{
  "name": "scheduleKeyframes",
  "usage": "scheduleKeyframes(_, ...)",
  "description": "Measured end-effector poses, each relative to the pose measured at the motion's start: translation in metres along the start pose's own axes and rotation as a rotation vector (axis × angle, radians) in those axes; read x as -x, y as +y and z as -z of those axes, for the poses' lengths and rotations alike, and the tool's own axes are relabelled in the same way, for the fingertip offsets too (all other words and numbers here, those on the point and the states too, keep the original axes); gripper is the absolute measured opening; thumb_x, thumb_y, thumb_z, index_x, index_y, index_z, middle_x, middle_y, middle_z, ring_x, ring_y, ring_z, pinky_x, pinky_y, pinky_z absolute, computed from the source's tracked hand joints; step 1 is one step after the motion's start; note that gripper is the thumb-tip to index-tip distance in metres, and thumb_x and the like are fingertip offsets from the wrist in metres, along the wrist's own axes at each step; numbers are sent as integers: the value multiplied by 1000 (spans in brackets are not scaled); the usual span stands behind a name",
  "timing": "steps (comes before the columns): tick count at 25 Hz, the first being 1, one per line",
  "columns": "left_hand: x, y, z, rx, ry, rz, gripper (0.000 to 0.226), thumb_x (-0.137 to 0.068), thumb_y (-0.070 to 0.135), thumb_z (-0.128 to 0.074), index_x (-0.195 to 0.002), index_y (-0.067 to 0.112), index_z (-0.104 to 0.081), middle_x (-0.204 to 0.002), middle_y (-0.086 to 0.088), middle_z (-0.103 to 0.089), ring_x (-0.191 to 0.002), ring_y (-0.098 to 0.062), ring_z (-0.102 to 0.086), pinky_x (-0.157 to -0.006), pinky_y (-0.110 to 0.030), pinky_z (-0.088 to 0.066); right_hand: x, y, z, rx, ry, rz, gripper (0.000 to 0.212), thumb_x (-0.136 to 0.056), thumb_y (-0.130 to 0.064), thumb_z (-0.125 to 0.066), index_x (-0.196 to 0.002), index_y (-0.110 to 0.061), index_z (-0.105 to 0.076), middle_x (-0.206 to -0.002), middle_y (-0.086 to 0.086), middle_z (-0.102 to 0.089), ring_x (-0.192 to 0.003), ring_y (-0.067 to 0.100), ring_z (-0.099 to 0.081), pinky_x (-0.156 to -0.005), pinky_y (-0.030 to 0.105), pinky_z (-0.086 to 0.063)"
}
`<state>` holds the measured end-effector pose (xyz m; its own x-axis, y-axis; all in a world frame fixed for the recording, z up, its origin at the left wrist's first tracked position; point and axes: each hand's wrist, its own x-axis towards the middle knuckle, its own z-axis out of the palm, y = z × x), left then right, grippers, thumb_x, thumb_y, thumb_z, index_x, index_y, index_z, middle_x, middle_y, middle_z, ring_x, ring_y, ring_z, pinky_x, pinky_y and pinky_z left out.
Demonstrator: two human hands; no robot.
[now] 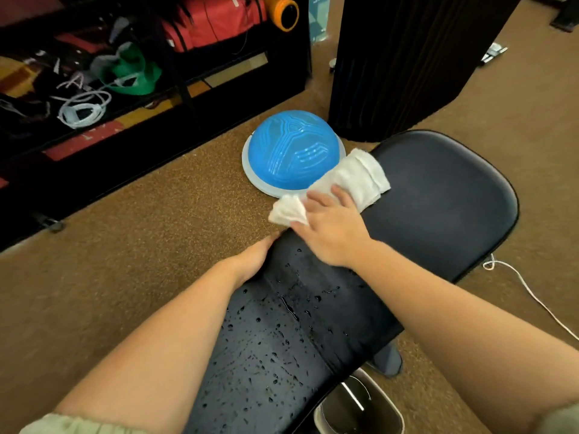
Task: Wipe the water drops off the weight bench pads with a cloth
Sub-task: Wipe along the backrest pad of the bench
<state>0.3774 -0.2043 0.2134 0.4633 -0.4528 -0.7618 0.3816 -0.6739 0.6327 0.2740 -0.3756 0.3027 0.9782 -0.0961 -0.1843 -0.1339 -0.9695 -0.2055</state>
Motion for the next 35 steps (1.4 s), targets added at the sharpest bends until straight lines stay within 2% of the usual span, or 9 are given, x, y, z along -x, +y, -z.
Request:
scheduleKeyframes(2, 2, 2, -1, -21, 14, -15, 72, -93, 75, -33, -149, 36, -55, -153, 2, -57, -138, -20, -53, -125, -48, -31, 24, 0, -17, 108, 14, 42, 63, -102, -51, -23, -153, -22, -46, -159, -4, -44, -152, 23, -29, -124, 53, -11)
scheduleKeyframes(5, 2, 1, 0, 42, -9, 30, 89, -80, 82, -39, -156, 36, -46, -160, 3, -48, -145, -23, -47, -127, -48, -26, 72, 10, -27, 110, 54, -28, 63, -106, -53, -12, -160, -26, -29, -165, -9, -30, -156, 18, -18, -125, 50, -11)
scheduleKeyframes(8, -1, 0, -2, 63, -11, 26, 82, -92, 80, -37, -159, 34, -42, -163, 5, -43, -148, -23, -43, -128, -48, -24, 116, 11, -35, 120, 91, -75, 63, -107, -53, -7, -160, -28, -29, -165, -10, -29, -156, 16, -19, -124, 52, -17)
scheduleKeyframes(12, -7, -7, -3, 81, 43, -19, 93, -75, 86, -45, -152, 34, -53, -158, 2, -52, -141, -24, -51, -125, -47, -30, 78, 1, -34, 130, 97, -134, 64, -104, -53, -10, -160, -28, -30, -164, -8, -33, -155, 18, -22, -125, 53, -12)
scheduleKeyframes(16, 5, 2, -7, 35, 68, -96, 60, -101, 68, -39, -135, 27, -68, -133, 2, -68, -123, -19, -62, -115, -39, -40, 21, -8, -26, 131, 107, -150, 71, -97, -53, -8, -159, -28, -30, -165, -9, -33, -156, 17, -18, -125, 49, -3)
scheduleKeyframes(20, 16, 7, -8, 7, -16, -62, 48, -106, 57, -41, -115, 26, -76, -111, -1, -79, -103, -19, -72, -88, -32, -52, 71, -12, -41, 75, 176, -211, 66, -100, -53, -8, -162, -33, -21, -167, -14, -25, -156, 13, -14, -126, 45, -4)
scheduleKeyframes(26, 9, 1, -9, -14, 29, -87, 37, -101, 45, -54, -101, 18, -80, -95, -7, -82, -98, -30, -75, -92, -39, -58, 129, -10, -50, 112, 195, -338, 65, -99, -55, -7, -162, -39, -18, -167, -23, -16, -155, 5, -10, -125, 41, -5)
scheduleKeyframes(31, 2, -7, -7, 23, 54, -116, 34, -100, 39, -55, -112, 19, -79, -102, -9, -82, -99, -30, -77, -89, -38, -61, 36, -9, -30, 149, 179, -290, 59, -107, -50, -18, -163, -33, -10, -170, -17, -13, -157, 13, -6, -125, 51, -3)
scheduleKeyframes(35, -3, -12, -5, 79, 109, -175, 30, -100, 32, -54, -120, 21, -74, -104, -9, -81, -98, -27, -77, -73, -31, -58, 53, -4, -30, 91, 195, -289, 58, -107, -50, -16, -163, -35, -15, -168, -17, -20, -156, 5, -5, -126, 46, -2)
